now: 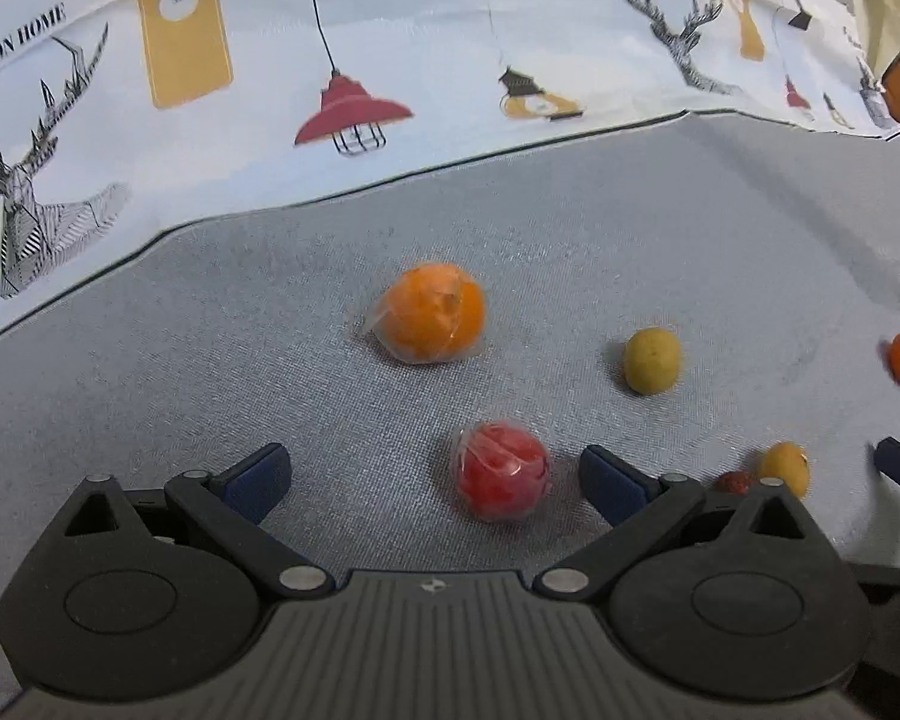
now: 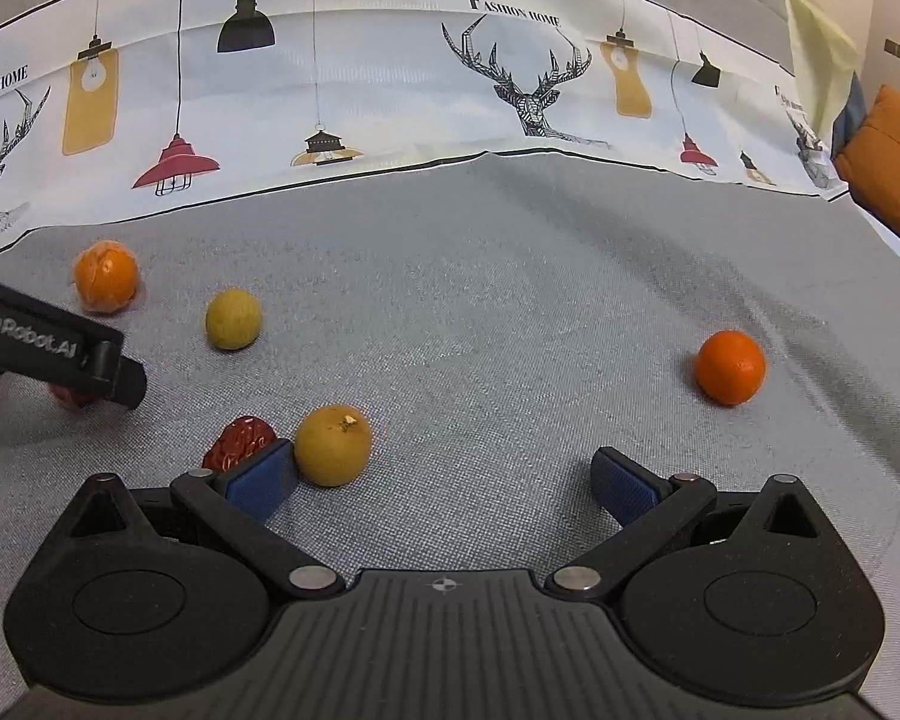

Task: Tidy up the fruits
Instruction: 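Grasp a red fruit with the left tool while the right tool grasps a yellow fruit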

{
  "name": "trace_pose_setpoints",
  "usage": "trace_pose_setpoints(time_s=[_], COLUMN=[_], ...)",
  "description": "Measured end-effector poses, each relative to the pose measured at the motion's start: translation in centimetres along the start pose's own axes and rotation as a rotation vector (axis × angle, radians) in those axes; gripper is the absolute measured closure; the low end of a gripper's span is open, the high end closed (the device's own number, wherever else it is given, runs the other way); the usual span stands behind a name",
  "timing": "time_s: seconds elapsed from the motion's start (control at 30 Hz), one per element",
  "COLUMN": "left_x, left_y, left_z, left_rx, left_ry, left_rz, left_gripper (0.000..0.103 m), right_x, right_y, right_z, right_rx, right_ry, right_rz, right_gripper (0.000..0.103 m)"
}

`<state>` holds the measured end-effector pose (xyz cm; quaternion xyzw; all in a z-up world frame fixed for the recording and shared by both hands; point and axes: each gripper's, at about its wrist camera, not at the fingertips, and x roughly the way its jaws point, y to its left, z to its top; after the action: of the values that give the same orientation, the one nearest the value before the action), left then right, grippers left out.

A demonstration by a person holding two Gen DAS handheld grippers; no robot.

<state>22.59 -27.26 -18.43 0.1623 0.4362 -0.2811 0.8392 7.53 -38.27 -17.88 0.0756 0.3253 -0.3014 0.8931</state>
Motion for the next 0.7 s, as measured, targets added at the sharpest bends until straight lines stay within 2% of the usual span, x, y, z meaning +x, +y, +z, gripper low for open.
trace_pose_setpoints(time_s=[0.03,0.07,0.1,0.13,0.23,0.33,0.4,0.5,0.6,0.7], left_x=[-0.3,-0.7,-1.2,-1.8,-4.0,-7.2,-10.3,-15.6,-20.9,-26.3], left_y=[-0.1,-0.3,-0.6,-0.9,-1.5,-1.2,-0.6,0.8,2.5,4.3], left_z=[-0.1,0.0,0.0,0.0,-0.3,-1.0,-1.9,-3.6,-5.7,-8.8], left_rx=[0.019,0.038,0.058,0.074,0.104,0.091,0.082,0.069,0.035,0.0], left_ry=[-0.006,-0.013,-0.024,-0.036,-0.078,-0.102,-0.117,-0.142,-0.154,-0.156], left_rz=[-0.011,-0.034,-0.042,-0.054,-0.072,-0.061,-0.036,0.022,0.046,0.076], left_gripper=[0.044,0.059,0.07,0.07,0.07,0.07,0.07,0.07,0.07,0.07], right_x=[-0.2,-0.4,-0.8,-1.1,-1.3,-1.8,-2.2,-4.0,-8.7,-15.1], right_y=[0.0,0.1,0.4,1.0,0.9,-0.6,-1.9,-3.8,-4.6,-4.4], right_z=[0.0,0.1,0.0,0.0,0.0,0.5,0.8,1.2,1.7,1.1], right_rx=[-0.002,-0.008,-0.025,-0.061,-0.052,0.01,0.066,0.148,0.211,0.217], right_ry=[-0.003,-0.019,-0.037,-0.052,-0.062,-0.115,-0.121,-0.123,-0.15,-0.171], right_rz=[0.007,0.039,0.068,0.083,0.075,-0.054,-0.135,-0.181,-0.136,-0.022], right_gripper=[0.01,0.037,0.058,0.074,0.074,0.074,0.074,0.074,0.074,0.074])
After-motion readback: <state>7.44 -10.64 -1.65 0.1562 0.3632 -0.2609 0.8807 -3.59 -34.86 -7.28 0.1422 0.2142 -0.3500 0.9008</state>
